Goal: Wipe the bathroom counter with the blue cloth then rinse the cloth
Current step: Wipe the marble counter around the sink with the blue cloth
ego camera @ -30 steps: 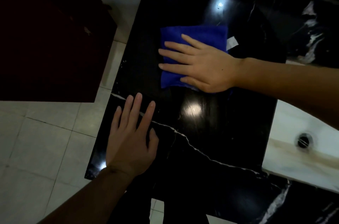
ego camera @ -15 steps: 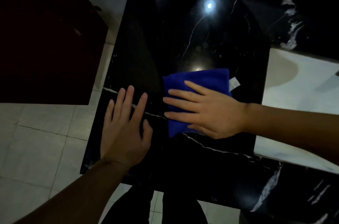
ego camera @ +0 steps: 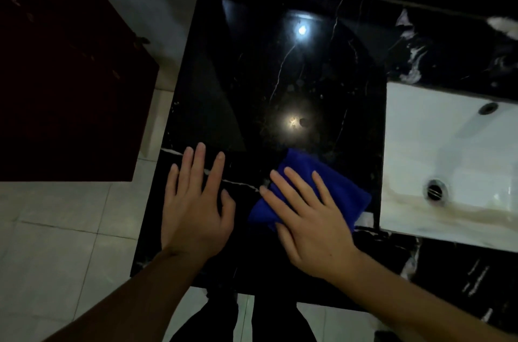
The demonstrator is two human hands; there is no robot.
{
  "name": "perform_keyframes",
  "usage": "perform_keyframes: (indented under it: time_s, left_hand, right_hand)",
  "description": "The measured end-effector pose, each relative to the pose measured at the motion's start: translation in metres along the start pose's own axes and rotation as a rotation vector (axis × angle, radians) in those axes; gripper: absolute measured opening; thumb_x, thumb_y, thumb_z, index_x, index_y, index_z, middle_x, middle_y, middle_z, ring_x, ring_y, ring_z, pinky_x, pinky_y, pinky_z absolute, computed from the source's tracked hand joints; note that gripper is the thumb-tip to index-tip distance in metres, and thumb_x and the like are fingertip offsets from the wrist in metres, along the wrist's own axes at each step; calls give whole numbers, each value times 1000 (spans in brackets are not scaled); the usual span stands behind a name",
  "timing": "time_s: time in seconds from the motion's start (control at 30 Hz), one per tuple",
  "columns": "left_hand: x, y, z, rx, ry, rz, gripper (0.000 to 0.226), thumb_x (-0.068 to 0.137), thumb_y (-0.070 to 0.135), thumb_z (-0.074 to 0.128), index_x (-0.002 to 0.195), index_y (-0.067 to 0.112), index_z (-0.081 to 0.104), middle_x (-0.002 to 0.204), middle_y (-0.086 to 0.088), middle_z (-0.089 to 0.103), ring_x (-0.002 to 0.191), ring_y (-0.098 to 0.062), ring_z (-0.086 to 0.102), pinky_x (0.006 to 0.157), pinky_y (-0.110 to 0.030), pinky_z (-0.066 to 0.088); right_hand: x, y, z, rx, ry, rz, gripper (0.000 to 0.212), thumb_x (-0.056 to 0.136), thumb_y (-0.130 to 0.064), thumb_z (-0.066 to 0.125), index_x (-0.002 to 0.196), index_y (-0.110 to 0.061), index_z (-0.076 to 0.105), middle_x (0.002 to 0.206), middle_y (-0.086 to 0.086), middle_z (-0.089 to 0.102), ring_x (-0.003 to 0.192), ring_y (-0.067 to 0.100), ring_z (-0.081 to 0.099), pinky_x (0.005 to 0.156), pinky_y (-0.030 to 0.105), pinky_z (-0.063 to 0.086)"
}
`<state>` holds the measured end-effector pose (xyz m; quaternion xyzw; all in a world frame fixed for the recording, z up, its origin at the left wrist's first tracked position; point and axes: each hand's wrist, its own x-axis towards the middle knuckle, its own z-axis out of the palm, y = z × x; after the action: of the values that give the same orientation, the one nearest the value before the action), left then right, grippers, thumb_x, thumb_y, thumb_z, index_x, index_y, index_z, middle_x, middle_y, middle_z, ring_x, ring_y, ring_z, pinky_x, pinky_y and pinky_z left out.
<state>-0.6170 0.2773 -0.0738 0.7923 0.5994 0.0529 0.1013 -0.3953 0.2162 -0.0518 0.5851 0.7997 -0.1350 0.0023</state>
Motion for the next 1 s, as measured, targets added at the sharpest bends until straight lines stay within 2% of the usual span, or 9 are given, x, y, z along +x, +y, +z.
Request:
perform_keyframes:
  time_s: [0.17,0.23,0.4,0.53,0.63,0.77,0.9,1.0]
  left_hand:
    - [-1,3,-3,35,-65,-25,69,94,41,29,160,21,27,169,-12,14,158,-25,6,126,-49,14]
    - [0,4,-6,23,-84,-39,69,93,41,28,160,21,27,169,-12,13,158,-25,6,127,-49,13]
    - [-1,4,-15,-22,-64,-6,66,93,36,35,156,16,38,166,-16,25,155,-30,18,125,-51,17]
    - [-5,3,-14,-63,-29,3,63,94,36,36,154,17,42,165,-15,29,154,-30,22,125,-50,17]
    - [-5,0,-12,-100,5,24,61,95,35,38,152,16,45,163,-17,32,154,-31,23,125,-50,16]
    - [-7,0,-8,-38,-46,30,59,101,36,34,157,17,35,167,-16,24,156,-31,16,127,-48,11]
    - [-33,4,-5,-18,-13,68,63,98,39,28,153,13,43,161,-20,35,151,-37,28,122,-55,21]
    - [-78,34,0,-28,-63,25,64,97,42,27,152,15,43,160,-16,38,149,-37,32,120,-57,21]
  right_hand:
    - [25,-52,5,89,119,540,62,97,-44,40,157,-30,32,167,0,22,156,20,12,126,51,6]
    - [32,-65,7,137,144,647,63,97,-46,38,157,-30,31,168,1,20,156,20,12,126,50,3]
    - [-13,-67,16,124,157,672,63,97,-50,39,156,-29,34,167,0,25,156,20,14,126,51,11]
    - [-75,-56,27,112,186,790,63,96,-50,37,156,-30,34,166,-1,26,156,19,14,126,50,12]
    - [-117,-42,30,106,204,878,64,97,-51,25,158,-30,30,167,-2,24,156,17,11,126,46,9]
    - [-143,-25,34,87,190,910,67,97,-51,8,159,-31,21,168,-3,17,156,16,5,127,44,4]
    - [-140,-18,41,51,209,898,62,98,-42,17,156,-27,33,165,0,30,155,21,19,125,44,12]
    - [-155,0,39,50,227,783,54,97,-33,32,147,-22,51,155,4,48,146,24,40,121,42,18]
